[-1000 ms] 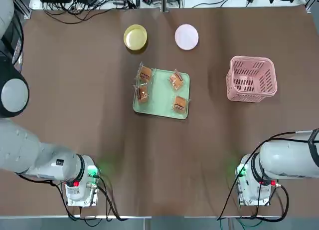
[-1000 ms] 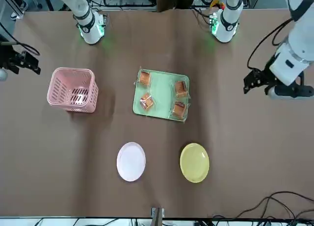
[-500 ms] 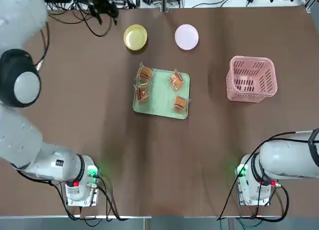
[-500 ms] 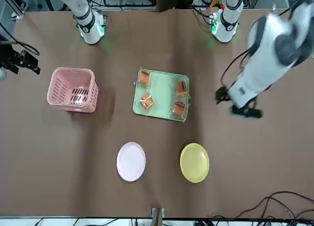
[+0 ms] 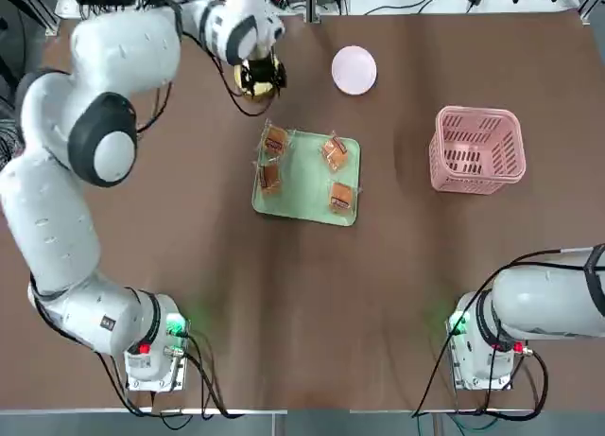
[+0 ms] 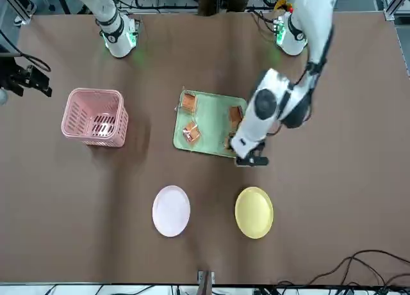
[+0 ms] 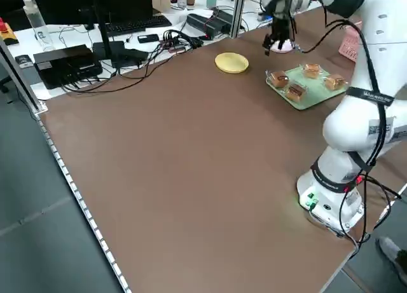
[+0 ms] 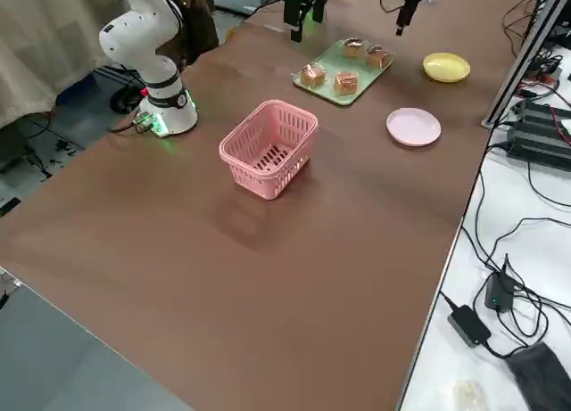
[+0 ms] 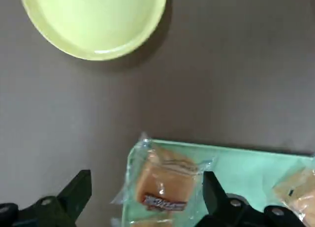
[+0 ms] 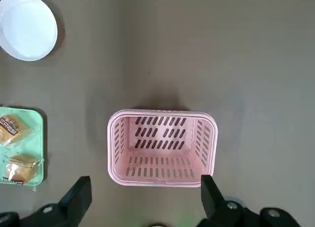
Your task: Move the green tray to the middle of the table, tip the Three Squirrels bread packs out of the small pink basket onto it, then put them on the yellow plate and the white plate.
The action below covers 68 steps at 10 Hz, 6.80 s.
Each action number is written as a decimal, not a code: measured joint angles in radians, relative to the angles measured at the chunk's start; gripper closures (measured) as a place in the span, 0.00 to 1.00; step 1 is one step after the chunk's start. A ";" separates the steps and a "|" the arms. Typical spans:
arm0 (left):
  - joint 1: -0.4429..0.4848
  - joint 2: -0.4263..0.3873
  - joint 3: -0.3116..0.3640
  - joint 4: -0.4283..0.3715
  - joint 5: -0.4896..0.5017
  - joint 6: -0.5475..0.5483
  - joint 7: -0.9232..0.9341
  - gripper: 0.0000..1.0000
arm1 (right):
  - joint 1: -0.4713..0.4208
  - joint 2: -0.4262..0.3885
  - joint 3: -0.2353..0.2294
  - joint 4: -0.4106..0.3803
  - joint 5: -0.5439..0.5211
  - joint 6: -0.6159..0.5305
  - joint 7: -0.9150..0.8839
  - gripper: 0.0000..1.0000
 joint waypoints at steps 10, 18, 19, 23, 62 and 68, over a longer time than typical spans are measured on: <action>-0.059 0.151 0.000 -0.026 0.116 0.128 -0.059 0.00 | 0.315 0.140 0.010 -0.260 0.033 0.462 0.242 0.04; -0.061 0.164 -0.001 -0.029 0.126 0.131 -0.059 0.00 | 0.518 0.224 0.010 -0.519 0.092 0.822 0.337 0.05; -0.060 0.165 -0.001 -0.029 0.126 0.131 -0.059 0.00 | 0.548 0.251 0.010 -0.530 0.092 0.868 0.372 0.05; -0.058 0.167 0.000 -0.012 0.126 0.128 -0.060 0.00 | 0.632 0.353 0.010 -0.533 0.093 0.994 0.520 0.03; -0.067 0.150 -0.009 0.108 0.121 -0.135 -0.065 0.20 | 0.424 0.949 -0.013 0.438 -0.074 0.764 0.000 0.52; -0.069 0.149 -0.032 0.086 0.121 -0.159 -0.020 0.18 | 0.405 1.056 0.035 0.498 -0.074 0.880 -0.167 0.56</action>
